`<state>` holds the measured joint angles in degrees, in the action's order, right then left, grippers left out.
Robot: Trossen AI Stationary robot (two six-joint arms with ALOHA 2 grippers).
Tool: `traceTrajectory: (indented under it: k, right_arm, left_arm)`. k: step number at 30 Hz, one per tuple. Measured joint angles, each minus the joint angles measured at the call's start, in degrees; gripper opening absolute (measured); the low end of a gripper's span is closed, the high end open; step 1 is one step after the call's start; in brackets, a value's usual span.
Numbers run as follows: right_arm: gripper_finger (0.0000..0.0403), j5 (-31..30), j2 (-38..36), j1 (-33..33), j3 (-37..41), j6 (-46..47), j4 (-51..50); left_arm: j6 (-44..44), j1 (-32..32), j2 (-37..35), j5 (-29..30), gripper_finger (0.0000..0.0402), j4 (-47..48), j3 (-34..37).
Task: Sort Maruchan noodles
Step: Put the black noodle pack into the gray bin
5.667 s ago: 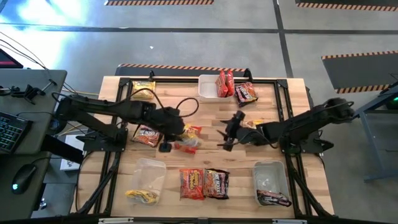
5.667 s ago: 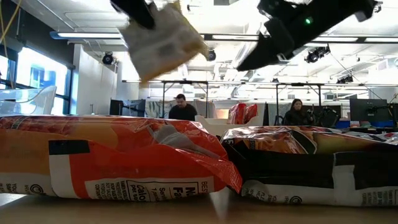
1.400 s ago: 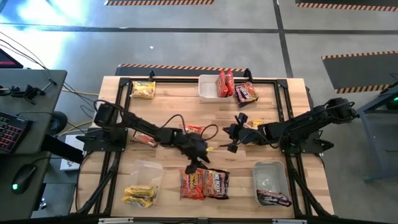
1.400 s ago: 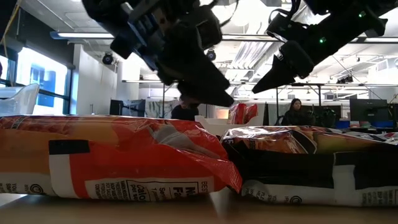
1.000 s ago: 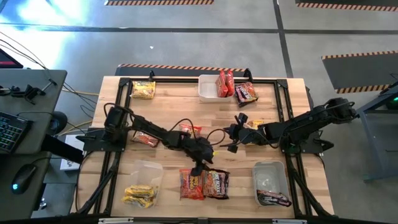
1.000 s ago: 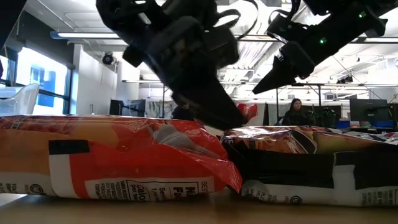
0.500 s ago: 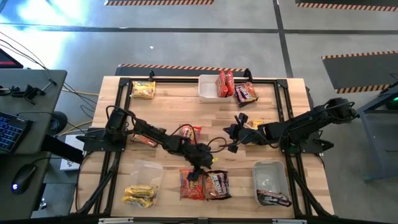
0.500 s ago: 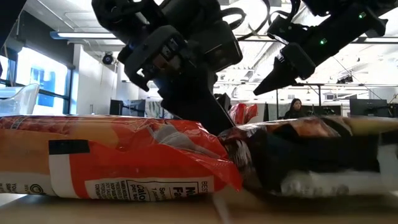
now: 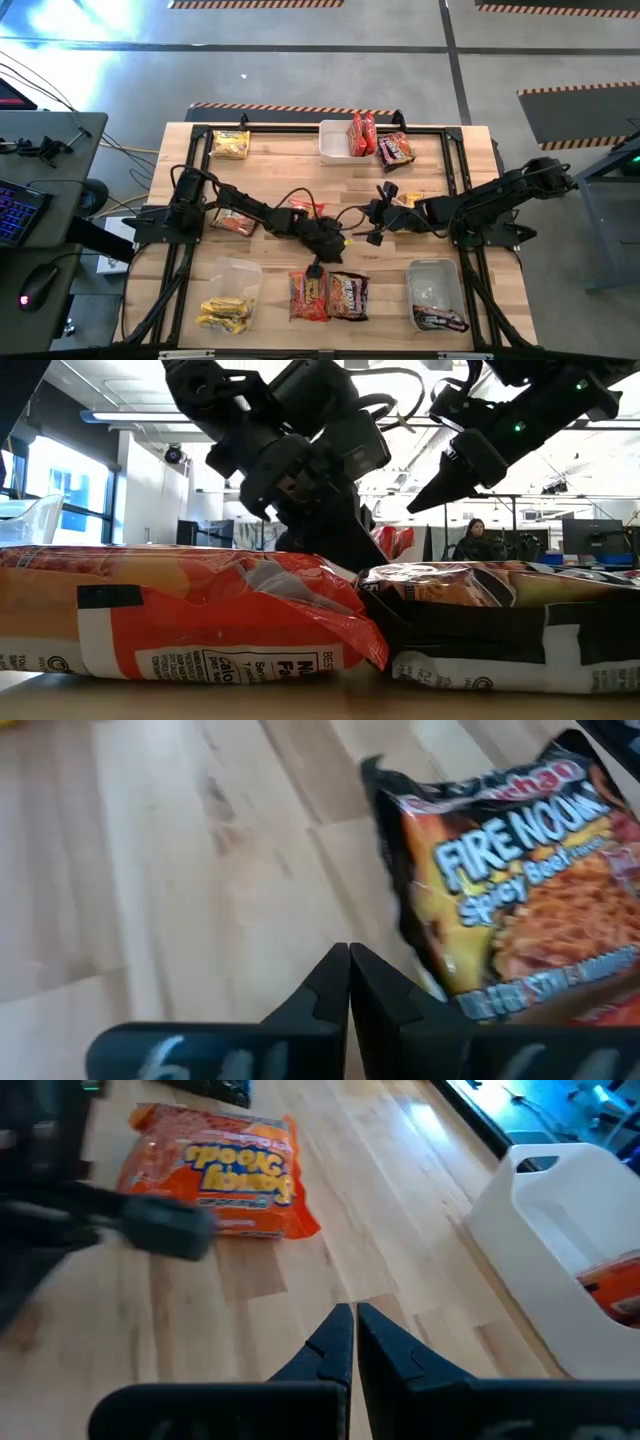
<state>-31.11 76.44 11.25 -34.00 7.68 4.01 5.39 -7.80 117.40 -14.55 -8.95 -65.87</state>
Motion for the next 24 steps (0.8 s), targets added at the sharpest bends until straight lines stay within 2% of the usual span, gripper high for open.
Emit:
traceTrajectory:
  k: [3, 7, 9, 12, 18, 21, 24]
  right_arm:
    - [0.0000, 4.75, 0.00, -0.02, 0.00, 3.72, -0.16]
    - [0.0007, 19.47, 0.33, 0.36, 0.00, 16.19, -0.81]
    - [0.0024, 24.18, 0.61, 2.00, 0.00, 20.88, -2.01]
    - [0.0072, 25.65, 1.46, 5.68, -0.01, 24.26, -1.80]
    - [0.0171, 29.22, 6.56, 10.37, -0.07, 30.74, 1.11]
    - [0.0188, 32.92, 10.42, 11.25, -0.04, 32.47, 3.98]
    - [0.0187, 35.80, 13.98, 11.47, -0.04, 32.80, 9.34]
  left_arm:
    - [-0.18, 1.22, -0.29, 0.00, 0.0001, 1.04, 0.00]
    - [0.27, 1.65, -1.36, -0.21, 0.0001, 3.41, 0.34]
    - [0.68, 1.23, -2.11, -0.49, 0.0001, 4.27, 1.86]
    - [-0.86, 0.45, -2.40, -0.66, 0.0000, -0.36, 6.10]
    - [-7.28, 0.86, -4.12, 1.00, 0.0000, -17.60, 14.55]
    - [-8.14, 1.77, -5.15, 2.21, 0.0000, -22.97, 16.00]
    - [-8.03, 2.80, -6.34, 3.12, 0.0000, -23.29, 16.44]
